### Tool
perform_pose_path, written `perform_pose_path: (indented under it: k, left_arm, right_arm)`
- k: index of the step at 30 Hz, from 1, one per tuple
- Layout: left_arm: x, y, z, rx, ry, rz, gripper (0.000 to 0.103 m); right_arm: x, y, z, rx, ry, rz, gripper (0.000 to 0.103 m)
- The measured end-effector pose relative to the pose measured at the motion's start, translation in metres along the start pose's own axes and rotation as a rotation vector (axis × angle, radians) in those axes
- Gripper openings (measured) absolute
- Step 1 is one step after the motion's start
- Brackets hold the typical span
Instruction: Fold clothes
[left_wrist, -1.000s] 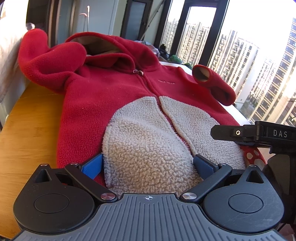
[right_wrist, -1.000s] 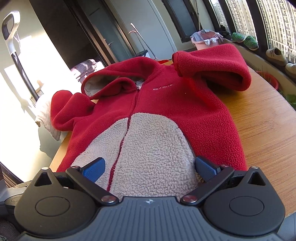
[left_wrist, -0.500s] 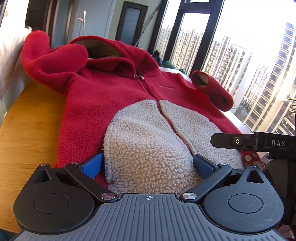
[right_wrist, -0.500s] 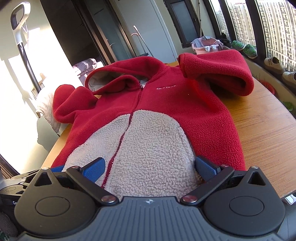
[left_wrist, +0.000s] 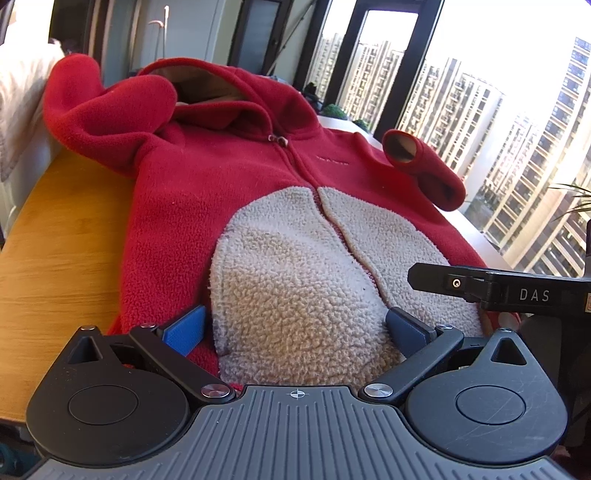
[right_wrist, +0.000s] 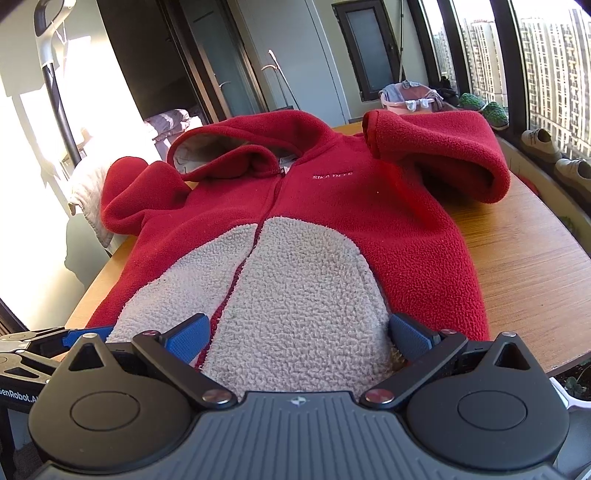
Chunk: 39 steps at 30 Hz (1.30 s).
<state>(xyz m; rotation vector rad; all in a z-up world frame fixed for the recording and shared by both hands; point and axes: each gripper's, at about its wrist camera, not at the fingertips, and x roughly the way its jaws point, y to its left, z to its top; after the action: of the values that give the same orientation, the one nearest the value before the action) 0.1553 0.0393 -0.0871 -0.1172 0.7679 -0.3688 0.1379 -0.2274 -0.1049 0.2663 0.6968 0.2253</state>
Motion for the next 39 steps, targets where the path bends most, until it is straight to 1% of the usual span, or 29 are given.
perform_pose_path:
  k: [5, 10, 15, 22, 23, 25, 28, 30, 32, 33, 34, 35, 38, 39]
  left_arm:
    - [0.0, -0.004, -0.004, 0.002, 0.007, 0.009, 0.103]
    - [-0.004, -0.006, -0.01, 0.025, 0.001, -0.005, 0.103]
    - [-0.001, -0.004, -0.004, 0.016, 0.012, -0.013, 0.103]
    - [0.003, 0.0, 0.012, -0.023, 0.062, -0.029, 0.103]
    - [0.001, 0.001, 0.016, -0.033, 0.055, -0.038, 0.103]
    - [-0.003, 0.004, 0.024, -0.045, 0.022, -0.059, 0.103]
    - [-0.003, 0.005, 0.037, -0.034, -0.038, -0.072, 0.103]
    - [0.009, 0.006, 0.048, -0.03, -0.05, -0.083, 0.103]
    - [0.025, 0.008, 0.057, -0.024, -0.048, -0.096, 0.103]
    - [0.034, 0.01, 0.061, -0.024, -0.046, -0.095, 0.103]
    - [0.043, 0.013, 0.067, -0.025, -0.044, -0.092, 0.103]
    - [0.05, 0.016, 0.07, -0.03, -0.046, -0.091, 0.103]
    - [0.064, 0.029, 0.079, -0.086, -0.06, -0.111, 0.103]
    - [0.067, 0.032, 0.079, -0.101, -0.064, -0.117, 0.103]
  right_arm:
    - [-0.001, -0.001, -0.001, 0.004, 0.008, 0.004, 0.103]
    - [-0.003, -0.002, -0.001, -0.022, 0.012, 0.003, 0.103]
    - [0.0, -0.001, 0.001, -0.033, 0.011, -0.011, 0.103]
    - [0.001, -0.003, 0.008, -0.05, 0.029, 0.012, 0.103]
    - [0.001, -0.002, 0.011, -0.059, 0.033, 0.012, 0.103]
    - [-0.003, 0.0, 0.02, -0.091, 0.009, 0.0, 0.103]
    - [-0.01, 0.003, 0.04, -0.156, -0.059, -0.053, 0.103]
    - [-0.011, 0.005, 0.057, -0.198, -0.095, -0.078, 0.103]
    - [-0.005, 0.01, 0.073, -0.246, -0.112, -0.094, 0.103]
    - [0.0, 0.016, 0.084, -0.292, -0.119, -0.099, 0.102]
    - [0.005, 0.022, 0.093, -0.333, -0.122, -0.098, 0.094]
    - [0.013, 0.03, 0.105, -0.369, -0.121, -0.095, 0.084]
    - [0.037, 0.049, 0.136, -0.44, -0.134, -0.091, 0.069]
    - [0.044, 0.054, 0.144, -0.448, -0.144, -0.092, 0.067]
